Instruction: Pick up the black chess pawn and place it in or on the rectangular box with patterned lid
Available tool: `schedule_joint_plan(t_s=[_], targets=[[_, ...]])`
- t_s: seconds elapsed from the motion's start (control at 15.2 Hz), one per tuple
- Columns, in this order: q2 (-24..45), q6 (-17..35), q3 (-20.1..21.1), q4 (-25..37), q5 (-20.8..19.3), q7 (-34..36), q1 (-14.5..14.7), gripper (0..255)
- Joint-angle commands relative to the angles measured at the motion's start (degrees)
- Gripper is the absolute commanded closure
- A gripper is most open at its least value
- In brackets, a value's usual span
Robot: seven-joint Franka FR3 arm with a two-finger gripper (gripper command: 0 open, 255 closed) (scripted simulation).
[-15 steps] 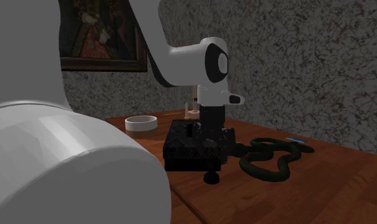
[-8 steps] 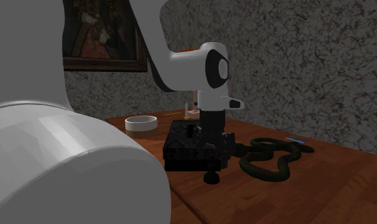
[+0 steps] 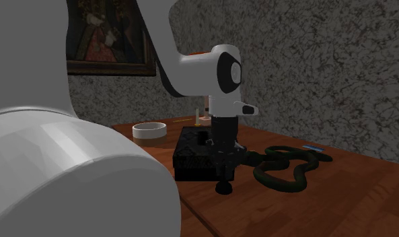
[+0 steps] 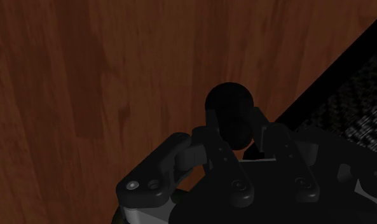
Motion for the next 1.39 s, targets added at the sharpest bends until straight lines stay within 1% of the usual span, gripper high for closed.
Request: schedule_joint_plan(t_s=[0.0,0.2,1.32], targets=[[0.2,0.0,0.0,-0.1,0.0,0.0,0.0,255],[0.1,0.0,0.0,-0.1,0.0,0.0,0.0,255],[-8.7,-14.9,-0.7,6.1,1.5,-1.8,0.4,255]])
